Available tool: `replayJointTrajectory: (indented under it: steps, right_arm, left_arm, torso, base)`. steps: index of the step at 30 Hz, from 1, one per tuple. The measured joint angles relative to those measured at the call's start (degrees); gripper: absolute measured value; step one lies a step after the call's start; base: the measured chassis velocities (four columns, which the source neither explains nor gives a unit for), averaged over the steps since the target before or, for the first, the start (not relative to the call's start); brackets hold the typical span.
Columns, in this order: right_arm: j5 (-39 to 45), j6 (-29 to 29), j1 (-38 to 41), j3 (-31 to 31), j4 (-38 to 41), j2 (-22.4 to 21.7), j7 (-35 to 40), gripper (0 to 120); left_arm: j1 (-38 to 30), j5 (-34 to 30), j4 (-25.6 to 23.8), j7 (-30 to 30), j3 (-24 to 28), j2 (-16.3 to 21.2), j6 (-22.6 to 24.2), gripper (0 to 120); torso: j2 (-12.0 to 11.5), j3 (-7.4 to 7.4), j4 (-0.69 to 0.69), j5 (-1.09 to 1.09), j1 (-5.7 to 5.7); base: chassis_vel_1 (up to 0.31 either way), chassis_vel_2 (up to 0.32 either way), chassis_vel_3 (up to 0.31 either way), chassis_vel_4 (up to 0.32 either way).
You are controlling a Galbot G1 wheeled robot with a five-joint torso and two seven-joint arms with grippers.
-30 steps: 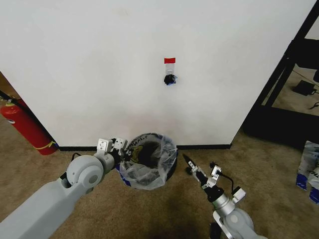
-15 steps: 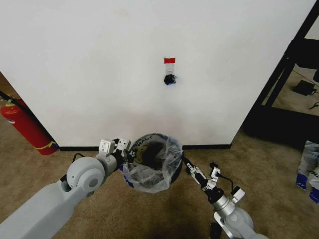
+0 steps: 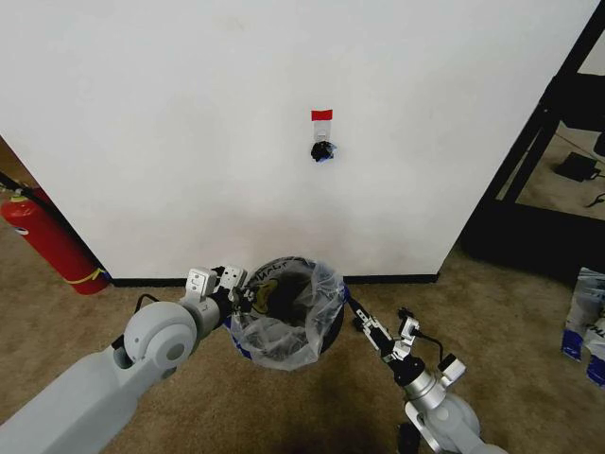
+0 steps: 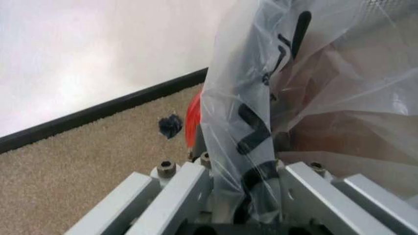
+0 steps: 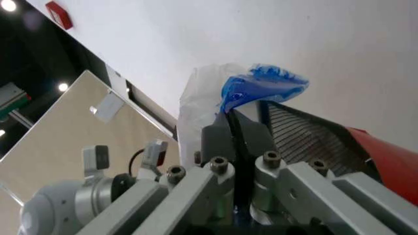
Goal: Pick up the garbage bag from the wall and place it over the trash bin.
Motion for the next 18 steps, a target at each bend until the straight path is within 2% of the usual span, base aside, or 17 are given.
replayJointTrajectory:
  steps: [5,9,14,18]
  right_arm:
    - [0.0,0.0,-0.1,0.1,0.0,-0.1,-0.5,0]
    - [0.0,-0.8,-0.3,0.7,-0.4,-0.6,-3.7,0]
    - [-3.6,-5.1,0.5,2.8,-5.1,-2.1,-14.8,0]
    - [-5.3,-5.4,1.6,3.3,-7.6,-2.4,-16.6,0]
  left_arm:
    - [0.2,0.0,-0.4,0.0,-0.2,0.1,0.0,0]
    - [0.1,0.0,-0.2,0.1,-0.4,0.3,0.0,0]
    - [0.2,0.0,-0.4,0.1,-0.7,0.8,0.0,0]
    - [0.7,-0.2,-1.4,0.1,-1.0,0.9,0.0,0]
  torso:
    - [0.0,0.00,0.00,0.00,0.00]
    - [0.0,0.00,0.00,0.00,0.00]
    - [0.0,0.00,-0.01,0.00,0.00]
    - [0.0,0.00,-0.01,0.01,0.00]
  base:
    - [0.000,0.000,0.000,0.000]
    - [0.000,0.000,0.000,0.000]
    - [0.000,0.000,0.000,0.000]
    - [0.000,0.000,0.000,0.000]
